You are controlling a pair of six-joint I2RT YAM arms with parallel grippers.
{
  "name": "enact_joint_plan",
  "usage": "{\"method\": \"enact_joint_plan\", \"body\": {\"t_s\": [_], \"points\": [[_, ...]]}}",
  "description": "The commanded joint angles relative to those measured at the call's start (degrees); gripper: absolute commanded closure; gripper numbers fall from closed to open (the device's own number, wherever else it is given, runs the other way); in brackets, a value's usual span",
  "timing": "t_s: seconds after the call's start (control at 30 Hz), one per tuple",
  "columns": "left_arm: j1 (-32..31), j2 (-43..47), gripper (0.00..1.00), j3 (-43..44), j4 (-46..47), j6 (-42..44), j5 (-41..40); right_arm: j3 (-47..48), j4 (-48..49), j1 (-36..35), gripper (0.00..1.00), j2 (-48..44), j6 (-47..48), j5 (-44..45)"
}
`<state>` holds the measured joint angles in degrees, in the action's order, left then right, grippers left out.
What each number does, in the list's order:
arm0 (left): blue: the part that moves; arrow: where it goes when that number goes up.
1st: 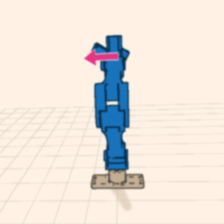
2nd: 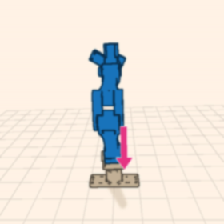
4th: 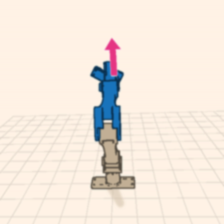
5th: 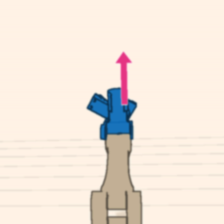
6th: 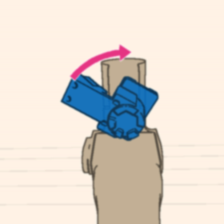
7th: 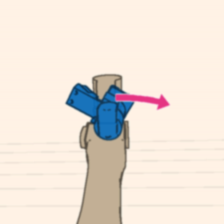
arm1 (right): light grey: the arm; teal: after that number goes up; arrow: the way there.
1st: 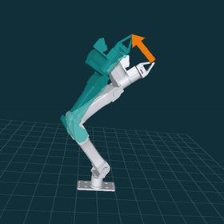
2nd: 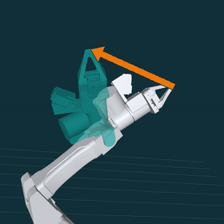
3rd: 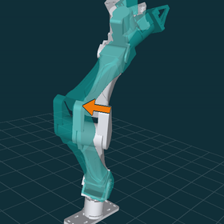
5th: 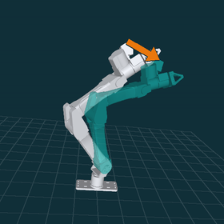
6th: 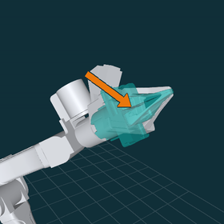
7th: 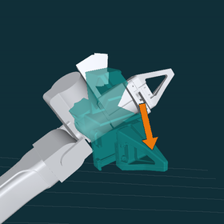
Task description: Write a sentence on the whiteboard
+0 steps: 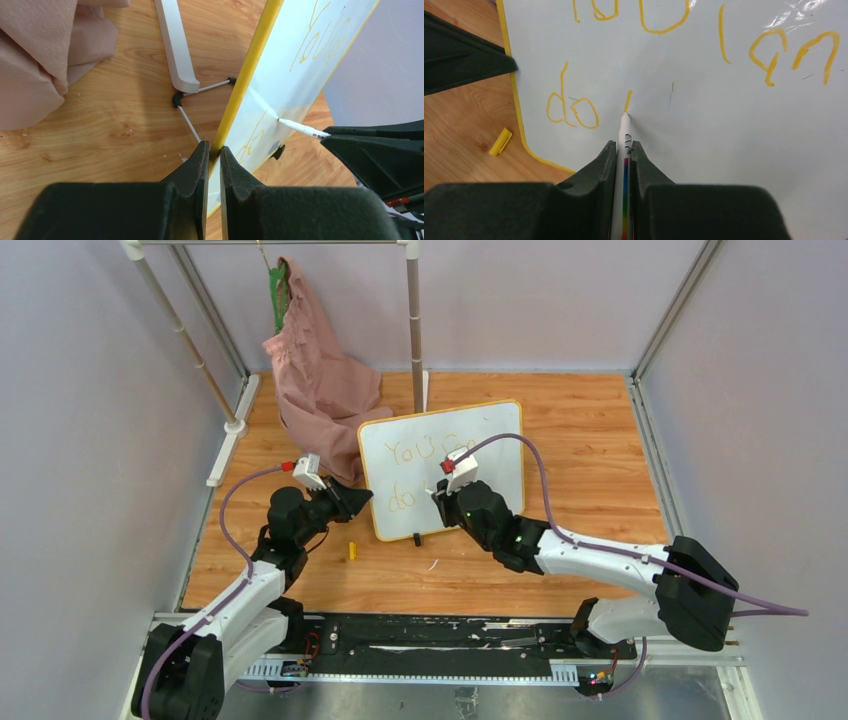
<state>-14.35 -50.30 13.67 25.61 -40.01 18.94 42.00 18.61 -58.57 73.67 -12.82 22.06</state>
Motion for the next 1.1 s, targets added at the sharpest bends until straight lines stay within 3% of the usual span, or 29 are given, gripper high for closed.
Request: {"method": "enact_joint_plan", "body": {"t_s": [0.0, 0.67, 1.07], "points": [[-0.24, 0.35, 1.00, -0.30, 2.78, -0.25, 0.05, -1.77, -2.46, -0.99, 1.00, -0.82, -1.72, 0.47], [-0.24, 0.53, 1.00, -0.30, 2.78, -0.43, 0.31, -4.14, -6.38, -1.65, 1.00, -5.34, -1.97, 6.13], [-0.24, 0.51, 1.00, -0.31, 2.78, -0.51, 0.48, -2.53, -2.17, -3.95, 1.00, -5.62, -0.01, 0.49]]}}
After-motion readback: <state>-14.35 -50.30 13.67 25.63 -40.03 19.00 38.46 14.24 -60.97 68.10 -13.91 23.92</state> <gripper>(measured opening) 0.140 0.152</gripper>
